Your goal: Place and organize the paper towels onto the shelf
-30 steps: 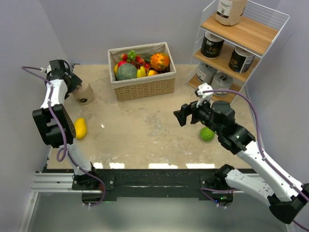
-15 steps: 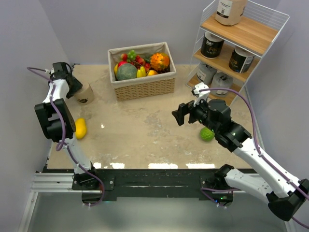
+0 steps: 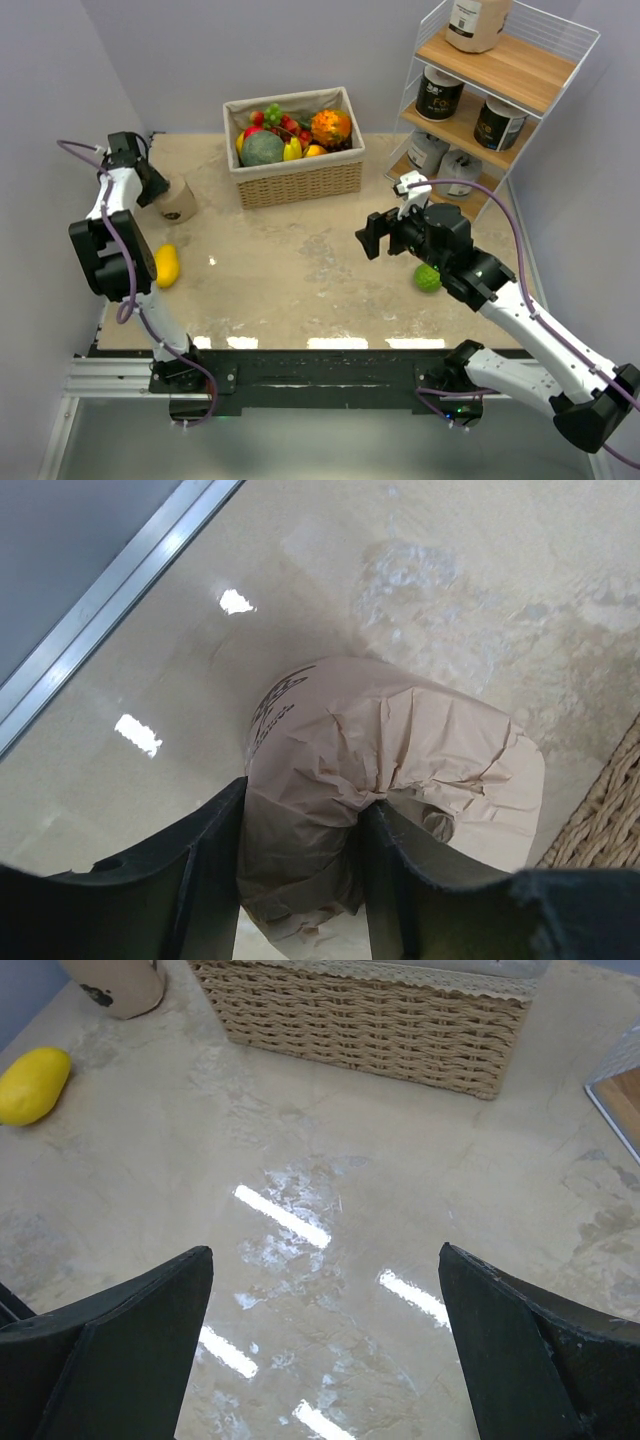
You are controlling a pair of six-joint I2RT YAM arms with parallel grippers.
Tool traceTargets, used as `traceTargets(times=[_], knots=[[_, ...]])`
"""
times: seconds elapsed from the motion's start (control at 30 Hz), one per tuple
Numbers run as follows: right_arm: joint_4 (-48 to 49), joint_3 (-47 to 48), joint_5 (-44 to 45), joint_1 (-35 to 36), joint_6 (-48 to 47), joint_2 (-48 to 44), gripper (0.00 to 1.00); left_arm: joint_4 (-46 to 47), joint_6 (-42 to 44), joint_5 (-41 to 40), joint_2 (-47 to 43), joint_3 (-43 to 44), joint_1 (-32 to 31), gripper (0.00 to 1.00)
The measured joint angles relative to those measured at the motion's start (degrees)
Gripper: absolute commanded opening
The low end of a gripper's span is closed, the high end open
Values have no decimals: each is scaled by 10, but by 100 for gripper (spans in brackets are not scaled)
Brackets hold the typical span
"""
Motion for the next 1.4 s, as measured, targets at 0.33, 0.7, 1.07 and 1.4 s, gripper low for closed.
traceTargets(times=[0.33, 0.7, 1.07, 1.4], knots=[[-52, 0, 41, 0, 30, 7, 97, -50, 34, -3, -190, -111, -28, 43], [-90, 8, 96, 0, 63, -14, 99, -114, 103, -3, -329, -132, -205, 44], [-108, 8, 126, 0, 103, -47, 99, -108, 86, -5, -324, -184, -495, 44], [-134, 16, 143, 0, 127, -42, 97, -54, 76, 0, -177, -170, -577, 52]])
